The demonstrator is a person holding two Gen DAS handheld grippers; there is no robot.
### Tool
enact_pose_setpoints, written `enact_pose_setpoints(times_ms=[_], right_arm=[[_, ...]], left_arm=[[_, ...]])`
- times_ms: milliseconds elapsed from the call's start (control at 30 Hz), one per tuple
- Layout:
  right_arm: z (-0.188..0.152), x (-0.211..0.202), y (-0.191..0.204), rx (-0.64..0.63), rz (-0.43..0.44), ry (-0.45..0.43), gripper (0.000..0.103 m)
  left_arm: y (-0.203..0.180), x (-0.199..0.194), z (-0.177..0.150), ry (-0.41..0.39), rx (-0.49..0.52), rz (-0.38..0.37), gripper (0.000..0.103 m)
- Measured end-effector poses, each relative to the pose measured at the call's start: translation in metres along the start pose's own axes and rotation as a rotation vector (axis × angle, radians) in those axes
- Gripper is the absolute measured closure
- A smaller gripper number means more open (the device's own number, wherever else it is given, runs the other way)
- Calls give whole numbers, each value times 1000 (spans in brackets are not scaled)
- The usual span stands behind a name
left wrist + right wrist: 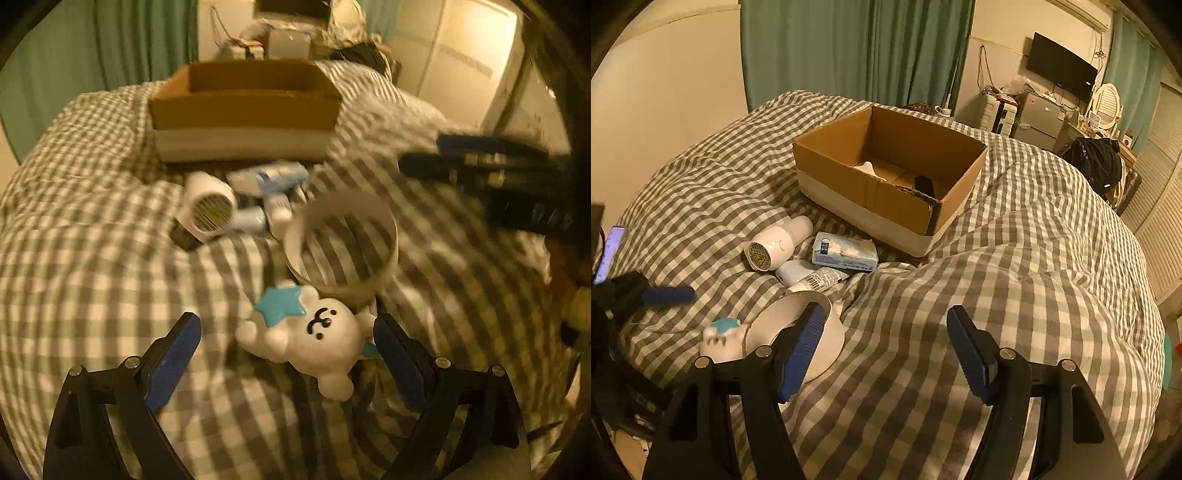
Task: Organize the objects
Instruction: 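Grasp the white plush toy with blue star using the left gripper, then grasp the white tape roll by its rim with the right gripper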
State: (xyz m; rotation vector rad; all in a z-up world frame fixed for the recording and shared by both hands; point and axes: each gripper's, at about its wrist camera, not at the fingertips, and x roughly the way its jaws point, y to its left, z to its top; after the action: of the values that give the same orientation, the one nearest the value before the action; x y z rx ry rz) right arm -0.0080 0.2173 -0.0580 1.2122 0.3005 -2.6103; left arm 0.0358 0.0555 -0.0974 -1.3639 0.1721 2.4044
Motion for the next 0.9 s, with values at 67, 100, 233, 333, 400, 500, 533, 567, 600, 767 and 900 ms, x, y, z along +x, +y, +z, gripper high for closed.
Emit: enact_pose_setpoints(times_ms=[67, 100, 233, 333, 400, 500, 533, 567, 600, 767, 900], right_arm=[[-1, 0, 2, -4, -4, -1, 34], [-2, 0, 3, -9, -8, -2, 34], [-5, 4, 6, -14, -12, 9, 34], [-5, 8, 7, -17, -13, 20, 34], [-5, 11, 8, -20, -9, 28, 34], [-4, 17, 12, -30, -3, 39, 34], [-4, 18, 14, -35, -2, 43, 34], [-4, 19, 15, -38, 0, 45, 35], [-3, 21, 16, -41, 5, 47, 35], [1, 33, 23, -50, 15, 72, 35], [1, 50, 36, -91, 12, 119, 35]], left_arm=[[-3, 8, 1, 9, 20, 15, 6], [-3, 13, 2, 13, 23, 22, 6], [4, 21, 4, 16, 0, -18, 9], [7, 21, 2, 26, -9, -80, 36], [9, 17, 2, 24, -18, -84, 38], [15, 4, 4, 8, -41, -74, 38], [17, -7, 6, -24, -34, -46, 38], [19, -15, 8, -48, -25, -17, 38], [21, -21, 10, -71, -18, 10, 38], [43, -43, 25, -152, -29, 141, 38], [59, -39, 28, -149, -64, 178, 38]])
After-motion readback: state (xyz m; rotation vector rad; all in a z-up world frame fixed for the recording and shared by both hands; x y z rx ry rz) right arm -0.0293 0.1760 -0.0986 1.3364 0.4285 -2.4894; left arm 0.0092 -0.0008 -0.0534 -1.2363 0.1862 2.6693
